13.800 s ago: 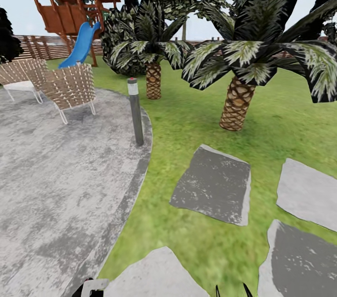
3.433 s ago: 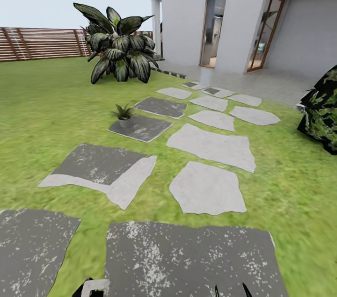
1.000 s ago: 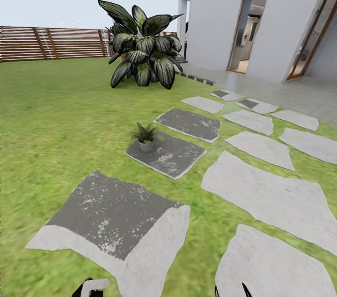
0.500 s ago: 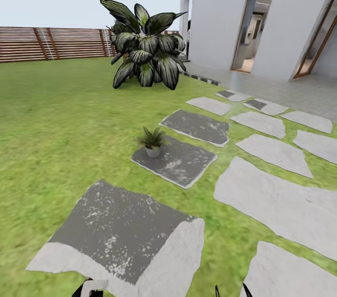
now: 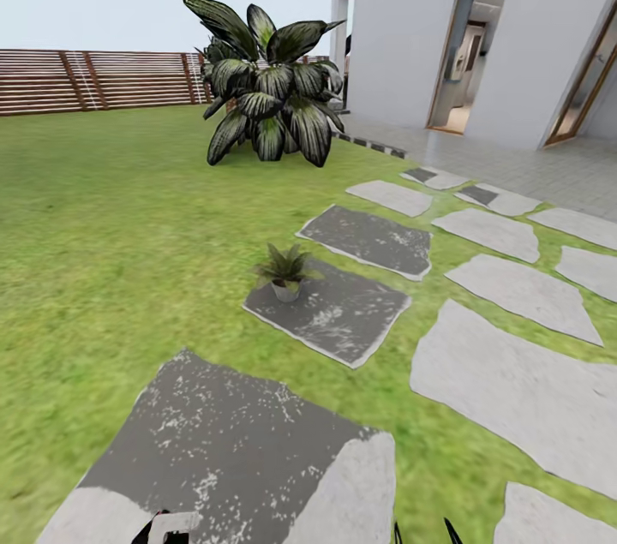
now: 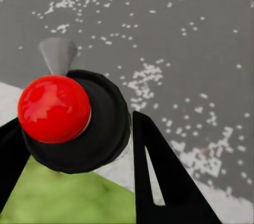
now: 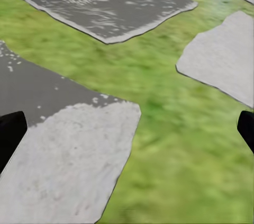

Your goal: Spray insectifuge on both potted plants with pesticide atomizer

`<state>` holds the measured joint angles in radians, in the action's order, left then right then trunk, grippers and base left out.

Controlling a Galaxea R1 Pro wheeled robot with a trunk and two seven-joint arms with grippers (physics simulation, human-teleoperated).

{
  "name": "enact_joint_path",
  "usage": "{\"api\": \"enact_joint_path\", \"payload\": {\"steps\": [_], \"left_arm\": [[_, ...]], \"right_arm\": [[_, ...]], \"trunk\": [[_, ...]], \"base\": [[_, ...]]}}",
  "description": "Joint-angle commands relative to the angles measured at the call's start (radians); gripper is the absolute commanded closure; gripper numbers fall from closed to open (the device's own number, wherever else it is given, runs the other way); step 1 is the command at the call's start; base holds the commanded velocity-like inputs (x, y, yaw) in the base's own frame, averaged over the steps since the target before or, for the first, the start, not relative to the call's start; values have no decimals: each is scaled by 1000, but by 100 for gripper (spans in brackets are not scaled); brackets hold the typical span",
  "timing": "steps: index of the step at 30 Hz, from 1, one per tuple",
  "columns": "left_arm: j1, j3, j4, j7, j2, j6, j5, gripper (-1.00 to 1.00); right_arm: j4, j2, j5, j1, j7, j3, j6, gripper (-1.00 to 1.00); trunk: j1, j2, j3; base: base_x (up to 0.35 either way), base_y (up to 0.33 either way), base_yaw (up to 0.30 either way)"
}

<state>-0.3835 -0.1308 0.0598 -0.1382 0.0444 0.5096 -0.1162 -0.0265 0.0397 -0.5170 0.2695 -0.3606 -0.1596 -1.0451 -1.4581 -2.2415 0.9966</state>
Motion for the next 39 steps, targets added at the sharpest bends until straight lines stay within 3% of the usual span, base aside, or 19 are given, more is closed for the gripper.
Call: {"api": "enact_joint_path", "payload": {"steps": [1, 39], "left_arm": [[-1, -9, 0, -2, 0, 3, -9, 100], [0, -9, -1, -3, 0, 3, -10, 100]], "right_arm": [[0, 0, -11, 0, -4, -8, -2, -100], [0, -3, -14, 0, -2, -7, -2, -100]], "trunk": [[0, 0, 1], [0, 0, 1]], "base": [[334, 81, 0], [337, 4, 0]]}}
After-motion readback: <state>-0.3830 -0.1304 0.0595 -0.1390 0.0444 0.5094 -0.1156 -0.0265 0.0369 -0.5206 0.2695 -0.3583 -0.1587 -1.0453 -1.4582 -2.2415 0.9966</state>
